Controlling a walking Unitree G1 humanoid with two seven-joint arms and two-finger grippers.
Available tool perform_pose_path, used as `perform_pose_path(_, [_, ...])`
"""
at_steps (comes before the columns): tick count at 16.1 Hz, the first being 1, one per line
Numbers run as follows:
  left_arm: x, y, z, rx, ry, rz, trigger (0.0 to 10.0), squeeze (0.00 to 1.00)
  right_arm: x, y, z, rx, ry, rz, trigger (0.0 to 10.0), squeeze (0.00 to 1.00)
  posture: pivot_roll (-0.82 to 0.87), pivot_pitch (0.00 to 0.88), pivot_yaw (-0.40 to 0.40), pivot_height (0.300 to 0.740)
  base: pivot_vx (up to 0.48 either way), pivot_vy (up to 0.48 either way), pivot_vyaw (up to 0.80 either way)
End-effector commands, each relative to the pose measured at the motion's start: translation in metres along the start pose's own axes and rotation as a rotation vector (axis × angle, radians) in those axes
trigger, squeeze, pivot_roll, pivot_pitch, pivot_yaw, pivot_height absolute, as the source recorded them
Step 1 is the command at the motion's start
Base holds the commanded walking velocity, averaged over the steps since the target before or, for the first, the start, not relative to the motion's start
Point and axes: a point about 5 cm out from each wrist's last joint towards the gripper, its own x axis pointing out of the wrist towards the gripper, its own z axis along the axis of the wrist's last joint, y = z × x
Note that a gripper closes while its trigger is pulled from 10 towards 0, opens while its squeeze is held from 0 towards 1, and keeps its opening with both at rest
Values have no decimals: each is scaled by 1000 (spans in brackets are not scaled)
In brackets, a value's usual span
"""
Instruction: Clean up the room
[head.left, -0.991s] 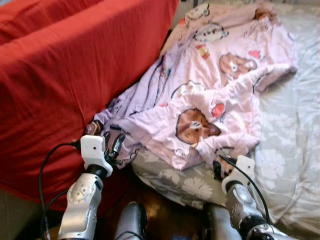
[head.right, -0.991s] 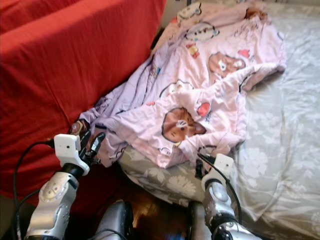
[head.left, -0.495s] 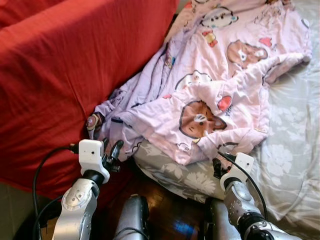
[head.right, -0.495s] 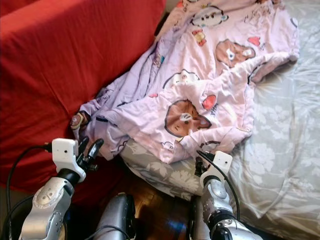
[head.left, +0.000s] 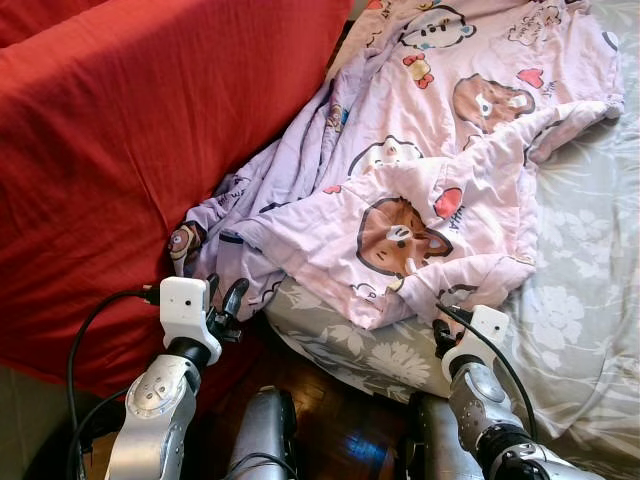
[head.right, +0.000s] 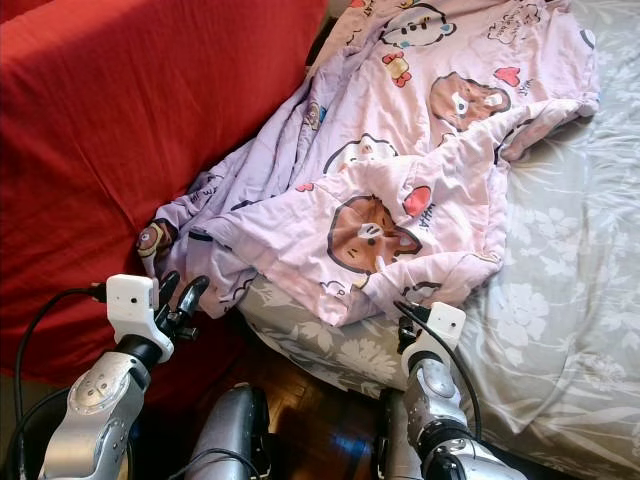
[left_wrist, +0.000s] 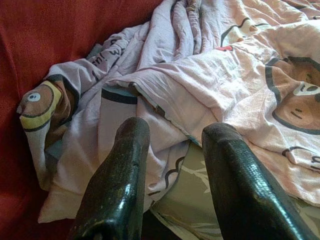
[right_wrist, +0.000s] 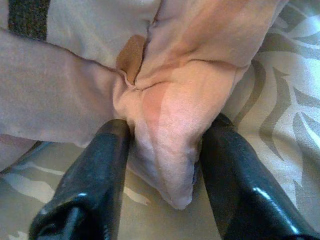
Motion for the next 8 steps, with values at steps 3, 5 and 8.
perform_pose_path(3, [0,6,-12,-60,49,55,10000,0,-4,6,-16,-17,58,34,0,0,187,237,88,608,0,0,0])
perform_pose_path(5, [6,7,-10,-55,36,54,10000,0,-3,9,-14,-22,53,46,0,0,181,213,81,608,0,0,0])
perform_pose_path(8, [15,6,-13,-78,30,64,10000,0,-3,10,-10,-8,28,59,0,0,156,162,65,608,0,0,0])
